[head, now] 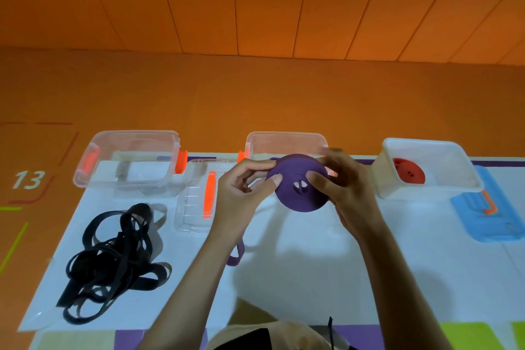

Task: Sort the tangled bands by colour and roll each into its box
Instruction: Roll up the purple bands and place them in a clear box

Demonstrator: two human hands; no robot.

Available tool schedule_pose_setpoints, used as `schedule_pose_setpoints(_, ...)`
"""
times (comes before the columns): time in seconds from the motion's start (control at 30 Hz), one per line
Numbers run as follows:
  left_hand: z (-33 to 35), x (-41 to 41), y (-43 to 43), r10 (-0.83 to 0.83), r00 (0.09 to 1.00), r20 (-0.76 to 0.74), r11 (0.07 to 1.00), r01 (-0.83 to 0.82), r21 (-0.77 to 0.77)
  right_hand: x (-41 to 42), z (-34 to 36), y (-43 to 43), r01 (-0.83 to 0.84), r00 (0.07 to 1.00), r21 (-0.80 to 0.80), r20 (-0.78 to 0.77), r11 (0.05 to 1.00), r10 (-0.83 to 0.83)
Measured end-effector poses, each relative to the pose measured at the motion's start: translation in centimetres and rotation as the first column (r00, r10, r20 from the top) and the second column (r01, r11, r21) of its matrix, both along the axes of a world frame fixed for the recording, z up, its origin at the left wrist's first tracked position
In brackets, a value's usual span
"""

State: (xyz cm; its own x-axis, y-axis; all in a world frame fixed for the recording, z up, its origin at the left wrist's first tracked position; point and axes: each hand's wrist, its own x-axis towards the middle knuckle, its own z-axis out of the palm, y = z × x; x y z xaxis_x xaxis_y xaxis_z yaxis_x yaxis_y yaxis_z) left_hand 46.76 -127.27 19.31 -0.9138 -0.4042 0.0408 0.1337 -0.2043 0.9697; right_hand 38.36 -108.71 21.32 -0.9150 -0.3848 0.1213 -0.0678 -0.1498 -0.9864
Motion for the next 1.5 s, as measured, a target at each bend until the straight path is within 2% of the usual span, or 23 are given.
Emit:
schedule_pose_setpoints(0.07, -0.1, 0.4, 0.0, -0.055, 0.998, 0.037, 0.998, 0.054, 0.036, 0.1, 0.3, -0.1, 0.018, 0.999, -0.011, -0.039, 1.0, -0.019)
schedule_pose_setpoints(0.2, 0.1, 0.5, -0.9, -0.233, 0.97, 0.073, 0.972, 0.23, 0.049, 0.6, 0.2, -0.6, 0.096, 0.995, -0.111, 0.029, 0.989, -0.093)
schedule_pose_setpoints(0.3, 0.6, 0.3, -1.1, -0.177, 0.982, 0.069, 0.984, 0.177, 0.013, 0.8, 0.1, -0.7, 0.053, 0.998, -0.111, 0.036, 0.992, -0.049)
schedule_pose_setpoints(0.4, 0.8, 0.2, -0.8, -0.038, 0.998, 0.049, 0.999, 0.04, -0.034, 1.0, 0.2, 0.0, 0.074, 0.997, 0.003, -0.012, 0.997, -0.074)
schedule_pose_setpoints(0.5, 1.0, 0.1, -0.4, 0.022, 0.999, 0.029, 0.994, -0.018, -0.108, 1.1, 0.2, 0.2, 0.124, 0.992, 0.07, -0.028, 0.99, -0.122)
schedule_pose_setpoints(0.63, 0.9, -0.2, 0.0, -0.034, 0.997, 0.068, 0.996, 0.039, -0.084, 1.0, -0.1, 0.7, 0.199, 0.976, 0.11, -0.106, 0.974, -0.188)
schedule_pose_setpoints(0.73, 1.0, -0.4, -0.6, -0.111, 0.983, 0.148, 0.991, 0.121, -0.06, 1.2, -0.6, 0.8, 0.218, 0.974, 0.069, -0.085, 0.973, -0.212)
schedule_pose_setpoints(0.83, 1.0, -0.4, -1.3, -0.196, 0.957, 0.213, 0.974, 0.216, -0.074, 1.8, -1.4, 0.6, 0.152, 0.988, 0.074, -0.019, 0.986, -0.151)
schedule_pose_setpoints(0.9, 1.0, -0.5, -1.7, -0.214, 0.954, 0.211, 0.959, 0.246, -0.142, 1.9, -1.7, 0.7, 0.093, 0.996, 0.079, 0.006, 0.993, -0.093)
schedule_pose_setpoints(1.03, 0.9, -0.7, -0.7, -0.15, 0.976, 0.159, 0.949, 0.187, -0.254, 1.5, -1.4, 0.6, 0.024, 0.999, 0.085, 0.045, 0.996, -0.028)
schedule_pose_setpoints(1.13, 0.6, -0.6, 0.7, -0.038, 0.994, 0.099, 0.964, 0.063, -0.257, 1.3, -1.0, 0.5, 0.097, 0.995, 0.094, -0.022, 0.991, -0.095)
schedule_pose_setpoints(1.23, 0.5, -0.6, 0.9, -0.045, 0.996, 0.081, 0.976, 0.061, -0.211, 1.2, -0.4, 0.3, 0.148, 0.988, 0.03, -0.04, 0.989, -0.146)
schedule_pose_setpoints(1.33, 0.9, -0.7, -0.1, -0.122, 0.986, 0.109, 0.975, 0.14, -0.174, 1.0, -0.4, 0.4, 0.171, 0.984, -0.074, 0.058, 0.982, -0.167)
schedule_pose_setpoints(1.4, 1.4, -0.9, -0.7, -0.156, 0.982, 0.107, 0.97, 0.173, -0.168, 0.8, -0.6, 0.6, 0.109, 0.98, -0.163, 0.181, 0.981, -0.079)
schedule_pose_setpoints(1.5, 1.7, -1.0, -0.8, -0.156, 0.985, 0.08, 0.963, 0.169, -0.211, 0.6, -1.0, 1.0, 0.009, 0.912, -0.255, 0.398, 0.967, 0.096)
